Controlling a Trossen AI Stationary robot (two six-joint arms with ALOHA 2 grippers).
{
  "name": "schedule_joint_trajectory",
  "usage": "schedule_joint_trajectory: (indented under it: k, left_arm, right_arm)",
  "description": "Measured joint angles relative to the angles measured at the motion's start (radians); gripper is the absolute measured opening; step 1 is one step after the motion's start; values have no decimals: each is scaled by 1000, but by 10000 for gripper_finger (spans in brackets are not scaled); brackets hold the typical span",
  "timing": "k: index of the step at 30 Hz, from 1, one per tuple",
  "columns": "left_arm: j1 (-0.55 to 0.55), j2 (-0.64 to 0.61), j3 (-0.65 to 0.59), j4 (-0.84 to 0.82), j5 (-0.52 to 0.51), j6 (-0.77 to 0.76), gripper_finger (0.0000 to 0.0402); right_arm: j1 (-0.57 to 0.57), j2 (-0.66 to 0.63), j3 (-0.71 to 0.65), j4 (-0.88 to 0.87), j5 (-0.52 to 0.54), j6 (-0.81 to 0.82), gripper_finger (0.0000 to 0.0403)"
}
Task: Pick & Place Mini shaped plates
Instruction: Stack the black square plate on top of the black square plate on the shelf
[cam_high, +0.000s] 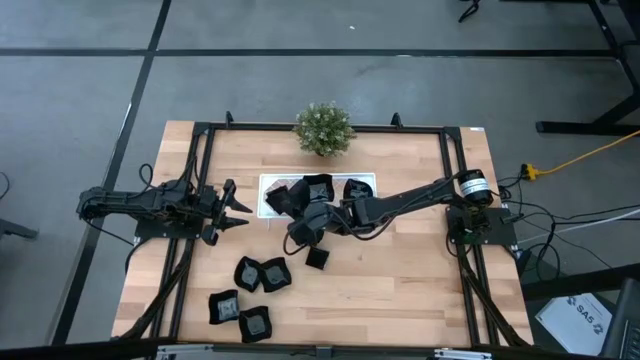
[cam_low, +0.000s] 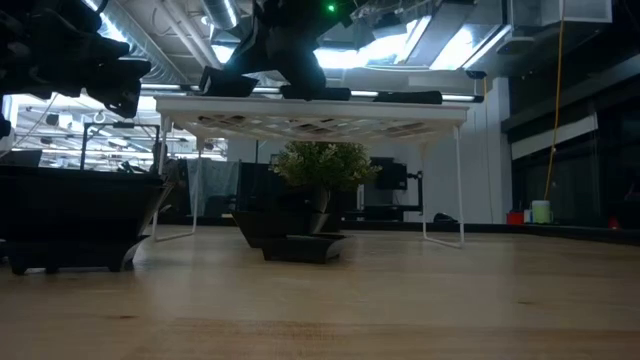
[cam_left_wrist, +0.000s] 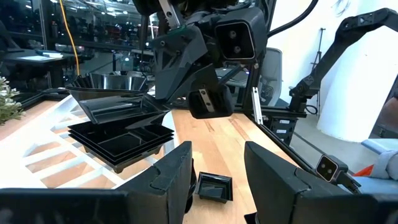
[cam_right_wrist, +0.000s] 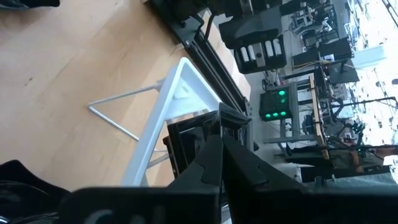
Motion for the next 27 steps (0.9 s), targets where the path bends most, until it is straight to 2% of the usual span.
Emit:
schedule_joint_trajectory:
  k: [12,27]
  left_arm:
    - [0,0,0,0,0,0,143]
    - [0,0,0,0,0,0,143]
  right_arm:
    - [-1,-1,0,-13,-27,65,15]
    - [-3,-2,0,-16,-25,112,101]
